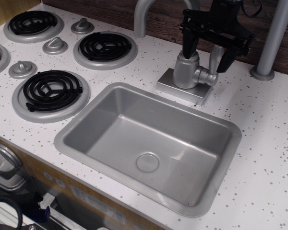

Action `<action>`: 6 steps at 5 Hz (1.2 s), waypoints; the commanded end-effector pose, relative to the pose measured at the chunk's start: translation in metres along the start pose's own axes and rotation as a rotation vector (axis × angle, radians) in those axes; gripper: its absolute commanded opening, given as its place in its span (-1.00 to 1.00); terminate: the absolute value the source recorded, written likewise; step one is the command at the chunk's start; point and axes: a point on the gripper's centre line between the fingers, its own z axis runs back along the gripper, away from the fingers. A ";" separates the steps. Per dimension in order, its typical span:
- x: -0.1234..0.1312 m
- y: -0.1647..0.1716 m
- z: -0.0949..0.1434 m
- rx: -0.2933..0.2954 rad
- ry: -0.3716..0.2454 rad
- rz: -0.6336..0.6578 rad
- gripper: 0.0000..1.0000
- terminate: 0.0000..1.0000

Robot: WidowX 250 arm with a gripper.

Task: Lever vertical to front

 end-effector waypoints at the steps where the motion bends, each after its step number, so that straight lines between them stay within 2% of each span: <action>1: 0.000 0.000 0.000 0.000 0.000 0.000 1.00 -1.00; 2: 0.006 -0.003 0.009 -0.013 -0.106 0.014 1.00 -1.00; 3: 0.016 -0.006 0.019 0.035 -0.197 0.017 1.00 -1.00; 4: 0.026 -0.004 0.023 0.053 -0.272 -0.004 1.00 -1.00; 5: 0.037 -0.002 0.020 0.041 -0.345 0.004 1.00 -1.00; 6: 0.040 -0.002 0.011 0.010 -0.341 0.002 1.00 -1.00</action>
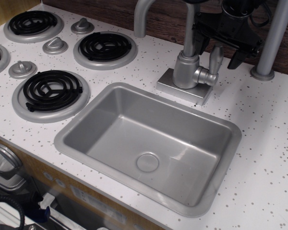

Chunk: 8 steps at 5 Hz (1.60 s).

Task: Lever vertical to front

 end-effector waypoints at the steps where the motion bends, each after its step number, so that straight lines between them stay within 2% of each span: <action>1: 0.016 0.008 0.014 -0.021 -0.047 0.028 -1.00 -1.00; 3: 0.014 0.006 0.019 -0.022 -0.002 0.050 -1.00 -1.00; 5: -0.012 0.001 0.023 -0.036 0.108 0.093 -1.00 -1.00; 7: -0.037 -0.003 0.007 -0.105 0.226 0.113 -1.00 -1.00; 8: -0.044 -0.003 -0.003 -0.121 0.247 0.106 -1.00 -1.00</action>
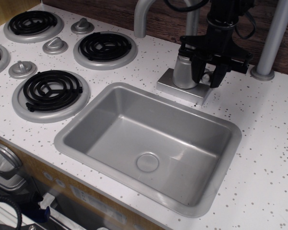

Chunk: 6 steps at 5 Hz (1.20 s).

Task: Lever vertical to front

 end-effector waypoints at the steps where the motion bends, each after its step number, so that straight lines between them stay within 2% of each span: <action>1: 0.000 -0.001 -0.006 -0.024 -0.019 -0.011 -1.00 -1.00; 3: -0.001 0.000 -0.011 -0.023 -0.021 -0.013 -1.00 -1.00; 4: -0.002 0.001 0.007 -0.001 -0.017 -0.017 1.00 -1.00; 6: -0.024 0.008 0.047 0.065 0.015 0.030 1.00 -1.00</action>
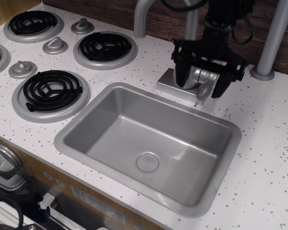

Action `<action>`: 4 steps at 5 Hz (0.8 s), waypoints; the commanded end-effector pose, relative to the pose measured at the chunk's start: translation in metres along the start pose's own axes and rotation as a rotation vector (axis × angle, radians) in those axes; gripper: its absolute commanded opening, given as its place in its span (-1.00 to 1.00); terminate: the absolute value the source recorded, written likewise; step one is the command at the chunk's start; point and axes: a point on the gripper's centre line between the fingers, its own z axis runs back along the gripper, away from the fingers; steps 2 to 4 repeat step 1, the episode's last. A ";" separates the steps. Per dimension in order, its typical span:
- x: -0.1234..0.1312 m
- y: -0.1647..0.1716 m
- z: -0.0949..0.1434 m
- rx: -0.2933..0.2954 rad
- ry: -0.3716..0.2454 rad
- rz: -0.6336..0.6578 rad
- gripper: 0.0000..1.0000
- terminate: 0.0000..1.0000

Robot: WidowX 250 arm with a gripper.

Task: Lever vertical to front

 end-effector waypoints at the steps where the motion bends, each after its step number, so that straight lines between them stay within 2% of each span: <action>1: 0.000 0.003 0.034 0.004 -0.067 0.004 1.00 1.00; 4: 0.000 0.003 0.034 0.004 -0.067 0.004 1.00 1.00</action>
